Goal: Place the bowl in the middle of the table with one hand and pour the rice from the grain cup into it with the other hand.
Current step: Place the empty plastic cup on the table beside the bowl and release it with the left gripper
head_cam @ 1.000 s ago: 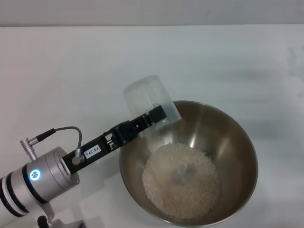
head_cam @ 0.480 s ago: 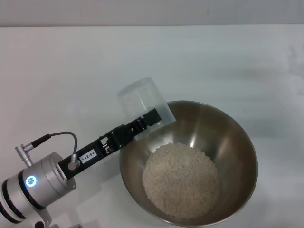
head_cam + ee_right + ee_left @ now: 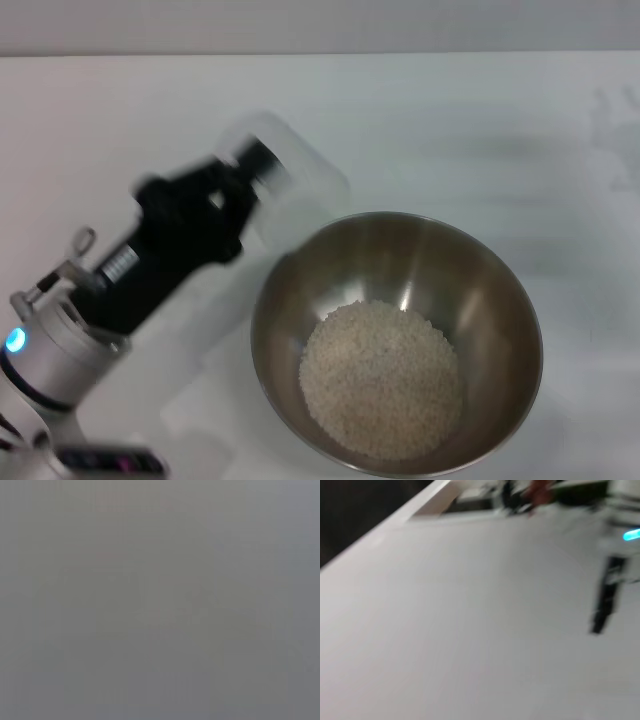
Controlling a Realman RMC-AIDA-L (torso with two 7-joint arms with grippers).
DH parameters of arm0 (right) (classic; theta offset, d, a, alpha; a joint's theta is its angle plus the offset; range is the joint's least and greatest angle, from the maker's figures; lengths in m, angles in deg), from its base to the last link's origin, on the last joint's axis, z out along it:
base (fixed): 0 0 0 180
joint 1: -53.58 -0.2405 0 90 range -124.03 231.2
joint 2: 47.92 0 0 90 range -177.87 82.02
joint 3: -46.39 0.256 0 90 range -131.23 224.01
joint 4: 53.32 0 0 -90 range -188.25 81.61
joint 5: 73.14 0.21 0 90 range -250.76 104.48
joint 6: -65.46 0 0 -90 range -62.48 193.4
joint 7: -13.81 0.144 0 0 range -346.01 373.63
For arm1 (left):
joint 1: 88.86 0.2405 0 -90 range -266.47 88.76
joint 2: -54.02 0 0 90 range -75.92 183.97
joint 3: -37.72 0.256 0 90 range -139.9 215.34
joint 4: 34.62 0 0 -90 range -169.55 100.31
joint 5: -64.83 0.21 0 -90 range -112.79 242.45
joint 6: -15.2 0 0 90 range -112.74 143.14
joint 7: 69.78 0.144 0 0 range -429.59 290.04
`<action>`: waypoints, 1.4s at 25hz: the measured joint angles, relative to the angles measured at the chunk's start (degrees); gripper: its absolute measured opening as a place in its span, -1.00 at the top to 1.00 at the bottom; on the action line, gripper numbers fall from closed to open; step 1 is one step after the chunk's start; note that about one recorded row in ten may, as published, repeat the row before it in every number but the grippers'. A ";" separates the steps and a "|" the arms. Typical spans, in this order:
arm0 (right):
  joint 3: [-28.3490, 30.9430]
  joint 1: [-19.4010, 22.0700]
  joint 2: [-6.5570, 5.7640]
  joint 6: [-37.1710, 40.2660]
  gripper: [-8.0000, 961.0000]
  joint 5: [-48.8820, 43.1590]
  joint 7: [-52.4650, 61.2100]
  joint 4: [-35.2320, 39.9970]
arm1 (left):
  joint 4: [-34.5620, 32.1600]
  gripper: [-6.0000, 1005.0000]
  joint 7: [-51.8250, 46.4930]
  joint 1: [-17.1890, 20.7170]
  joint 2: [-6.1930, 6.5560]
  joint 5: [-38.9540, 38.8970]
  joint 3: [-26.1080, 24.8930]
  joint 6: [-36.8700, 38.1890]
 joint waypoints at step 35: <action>0.51 -0.94 -2.62 -2.15 0.23 -1.95 6.62 3.67 | 8.29 0.72 -53.65 2.09 -0.36 -9.67 -22.03 -42.62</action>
